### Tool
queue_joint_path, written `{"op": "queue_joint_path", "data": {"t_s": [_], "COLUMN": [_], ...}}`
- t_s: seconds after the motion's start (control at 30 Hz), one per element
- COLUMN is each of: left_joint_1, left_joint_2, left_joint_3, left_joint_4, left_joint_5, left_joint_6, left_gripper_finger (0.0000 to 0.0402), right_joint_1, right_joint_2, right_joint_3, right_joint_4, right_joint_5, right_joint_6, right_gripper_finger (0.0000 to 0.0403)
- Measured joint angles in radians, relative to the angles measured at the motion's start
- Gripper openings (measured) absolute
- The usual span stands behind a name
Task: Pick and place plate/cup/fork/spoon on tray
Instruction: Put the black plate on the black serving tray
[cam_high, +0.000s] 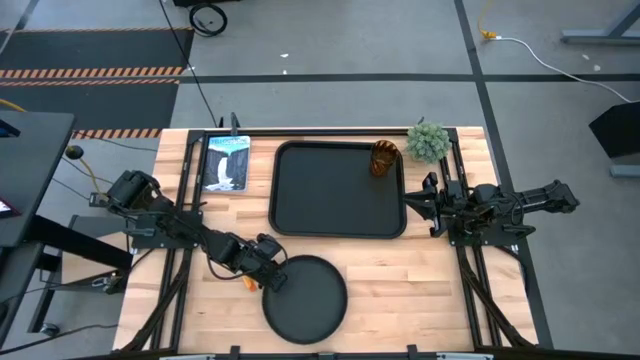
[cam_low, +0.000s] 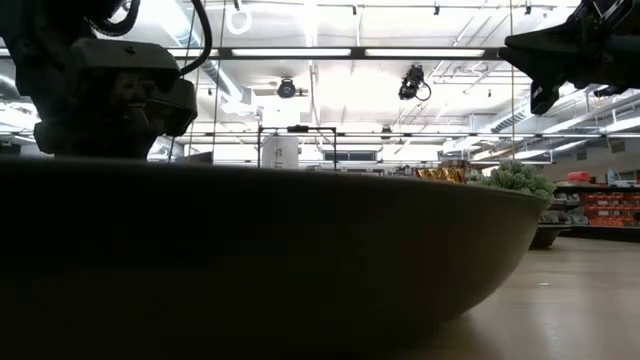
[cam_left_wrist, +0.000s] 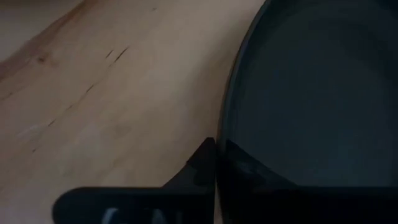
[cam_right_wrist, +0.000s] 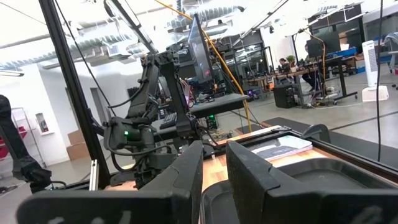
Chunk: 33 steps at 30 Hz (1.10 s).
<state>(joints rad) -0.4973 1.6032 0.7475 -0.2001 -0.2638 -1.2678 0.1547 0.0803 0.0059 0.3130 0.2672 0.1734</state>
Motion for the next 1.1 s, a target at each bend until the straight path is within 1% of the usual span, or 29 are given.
{"op": "queue_joint_path", "data": {"t_s": [0.27,0.4,0.63,0.77,0.87,1.1], "left_joint_1": [0.002,0.015,0.055,0.122,0.198,0.415], "left_joint_2": [0.000,-0.001,-0.053,-0.074,-0.074,-0.074], "left_joint_3": [0.000,0.000,0.000,0.000,0.000,0.000], "left_joint_4": [-0.015,-0.013,-0.009,0.001,0.025,0.198], "left_joint_5": [-0.034,-0.035,-0.032,0.011,0.044,0.152], "left_joint_6": [-0.007,-0.006,0.039,0.087,0.138,0.245], "left_gripper_finger": [0.0012,0.0011,0.0011,0.0011,0.0011,0.0011], "right_joint_1": [0.000,0.000,0.000,0.000,0.000,0.000], "right_joint_2": [0.000,0.000,0.000,0.000,0.000,0.000], "right_joint_3": [0.000,0.000,0.000,0.000,0.000,0.000], "right_joint_4": [0.000,0.000,0.000,0.000,0.000,0.000], "right_joint_5": [0.000,0.000,0.000,0.000,0.000,0.000], "right_joint_6": [0.000,0.000,0.000,0.000,0.000,0.000], "right_gripper_finger": [0.0078,0.0078,0.0078,0.0078,0.0078,0.0078]}}
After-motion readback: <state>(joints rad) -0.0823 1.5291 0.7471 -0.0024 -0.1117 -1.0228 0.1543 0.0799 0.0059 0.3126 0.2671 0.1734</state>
